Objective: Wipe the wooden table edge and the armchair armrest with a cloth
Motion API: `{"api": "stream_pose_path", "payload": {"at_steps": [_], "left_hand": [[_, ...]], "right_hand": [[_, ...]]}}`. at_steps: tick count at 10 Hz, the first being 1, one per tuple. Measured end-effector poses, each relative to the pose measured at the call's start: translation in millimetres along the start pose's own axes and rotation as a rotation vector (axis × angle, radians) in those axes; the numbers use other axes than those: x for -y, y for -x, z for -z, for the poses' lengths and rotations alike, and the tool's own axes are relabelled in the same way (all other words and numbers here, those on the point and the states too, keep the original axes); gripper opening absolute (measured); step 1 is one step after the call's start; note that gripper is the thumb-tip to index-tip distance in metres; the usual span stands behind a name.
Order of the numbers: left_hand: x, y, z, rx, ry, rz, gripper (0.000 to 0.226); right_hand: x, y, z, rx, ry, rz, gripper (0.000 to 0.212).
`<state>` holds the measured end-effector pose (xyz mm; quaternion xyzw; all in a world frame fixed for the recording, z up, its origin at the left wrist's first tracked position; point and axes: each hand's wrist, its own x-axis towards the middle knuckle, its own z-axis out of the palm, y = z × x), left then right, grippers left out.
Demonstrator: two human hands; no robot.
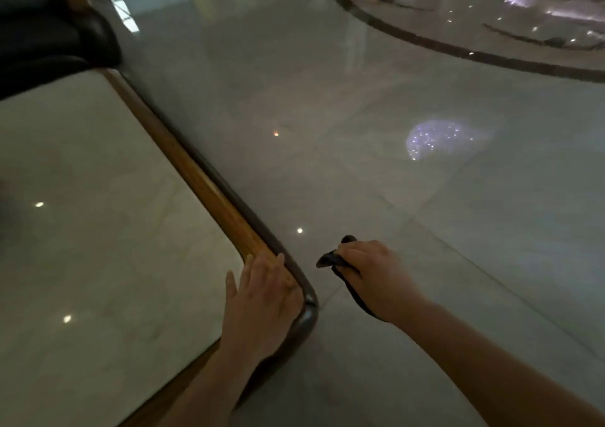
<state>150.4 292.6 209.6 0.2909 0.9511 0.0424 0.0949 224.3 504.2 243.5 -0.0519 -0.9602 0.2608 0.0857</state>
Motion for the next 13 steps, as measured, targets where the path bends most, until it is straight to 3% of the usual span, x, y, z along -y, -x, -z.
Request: {"api": "stream_pose_path", "payload": {"at_steps": [3,6,10,13], "left_hand": [[129,-10,1,-0.051,0.072,0.242,0.08],[253,-34,-22,0.023,0.084,0.195,0.082],[306,-74,-72,0.084,0.077,0.116,0.08],[320,-70,-94,0.15,0.016,0.165,0.077]], "right_hand": [[74,-104,-126,0.136,-0.012,0.162,0.022],[119,-170,-265,0.263,0.183,0.097,0.021],[114,-187,-368,0.274,0.25,-0.116,0.021],[91,-171,-375,0.318,0.148,-0.199,0.057]]}}
